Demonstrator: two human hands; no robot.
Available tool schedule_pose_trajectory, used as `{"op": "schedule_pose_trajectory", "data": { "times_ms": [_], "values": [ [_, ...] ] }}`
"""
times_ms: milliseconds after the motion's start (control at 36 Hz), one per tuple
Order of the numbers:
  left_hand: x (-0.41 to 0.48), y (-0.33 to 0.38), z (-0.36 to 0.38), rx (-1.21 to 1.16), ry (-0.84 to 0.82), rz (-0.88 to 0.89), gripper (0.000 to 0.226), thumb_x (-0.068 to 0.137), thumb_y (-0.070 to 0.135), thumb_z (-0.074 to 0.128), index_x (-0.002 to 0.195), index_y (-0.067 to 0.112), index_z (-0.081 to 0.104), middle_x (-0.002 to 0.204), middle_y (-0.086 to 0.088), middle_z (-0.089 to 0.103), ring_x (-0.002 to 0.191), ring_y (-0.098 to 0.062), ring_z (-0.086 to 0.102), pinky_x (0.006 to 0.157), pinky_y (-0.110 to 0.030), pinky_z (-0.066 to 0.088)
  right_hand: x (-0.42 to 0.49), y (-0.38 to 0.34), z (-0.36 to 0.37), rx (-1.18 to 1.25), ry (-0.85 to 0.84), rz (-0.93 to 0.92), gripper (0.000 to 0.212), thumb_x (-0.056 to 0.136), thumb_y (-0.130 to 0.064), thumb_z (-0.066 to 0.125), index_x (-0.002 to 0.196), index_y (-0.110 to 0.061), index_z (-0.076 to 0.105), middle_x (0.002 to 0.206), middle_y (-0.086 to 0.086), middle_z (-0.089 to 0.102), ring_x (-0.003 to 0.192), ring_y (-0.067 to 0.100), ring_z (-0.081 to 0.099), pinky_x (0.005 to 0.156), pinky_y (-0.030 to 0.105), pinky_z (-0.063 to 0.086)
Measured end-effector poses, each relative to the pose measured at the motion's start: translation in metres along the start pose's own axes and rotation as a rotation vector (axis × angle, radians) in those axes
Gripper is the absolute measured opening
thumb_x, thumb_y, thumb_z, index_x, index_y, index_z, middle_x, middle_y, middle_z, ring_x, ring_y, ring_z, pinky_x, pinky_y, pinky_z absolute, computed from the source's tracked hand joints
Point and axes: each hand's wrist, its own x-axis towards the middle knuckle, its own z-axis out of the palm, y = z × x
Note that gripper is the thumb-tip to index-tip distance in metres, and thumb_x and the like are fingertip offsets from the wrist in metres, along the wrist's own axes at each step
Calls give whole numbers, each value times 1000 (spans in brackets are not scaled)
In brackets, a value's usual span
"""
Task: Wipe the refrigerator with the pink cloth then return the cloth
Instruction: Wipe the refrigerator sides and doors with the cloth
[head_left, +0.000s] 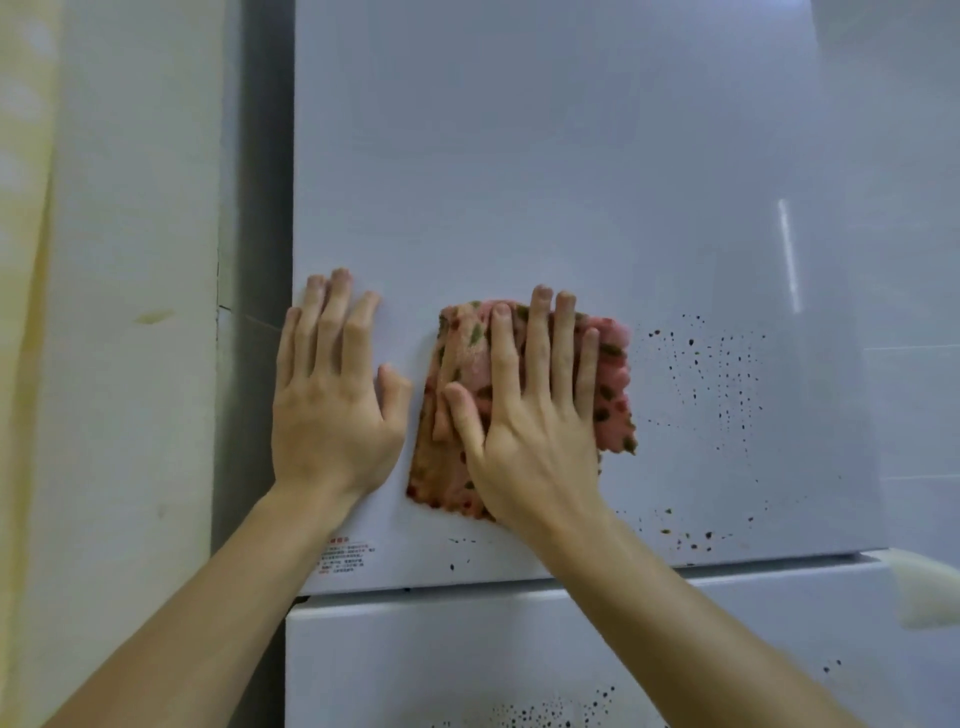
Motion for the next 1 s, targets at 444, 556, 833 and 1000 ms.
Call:
{"op": "schedule_pose_trajectory", "data": {
  "times_ms": [444, 556, 833, 1000],
  "values": [
    [5, 5, -10, -52, -45, -14, 63, 95, 20, 46, 155, 3, 40, 168, -13, 31, 159, -28, 20, 132, -40, 6, 80, 38, -6, 67, 219, -57, 58, 111, -39, 48, 155, -2, 46, 166, 25, 32, 157, 41, 27, 130, 49, 22],
    [5, 7, -11, -67, -50, -25, 62, 95, 20, 45, 155, 4, 41, 168, -12, 32, 159, -26, 20, 132, -41, 6, 80, 42, -10, 136, 274, -18, 52, 106, -36, 59, 146, -4, 53, 148, 17, 52, 139, 33, 48, 119, 46, 37],
    [2, 14, -12, -71, -74, -41, 65, 96, 28, 43, 157, 6, 38, 170, -11, 29, 161, -23, 17, 132, -39, 0, 5, 52, -15, 54, 63, -102, 66, 108, -52, 42, 164, -17, 34, 173, 3, 24, 163, 24, 10, 132, 50, 5],
    [7, 28, -4, -51, -73, 23, 61, 100, 35, 37, 157, 15, 43, 171, -9, 27, 161, -26, 15, 131, -44, 0, 24, 62, -17, -31, 11, -80, 73, 104, -69, 31, 165, -31, 28, 176, -2, 15, 163, 26, 3, 130, 55, -5]
  ]
}}
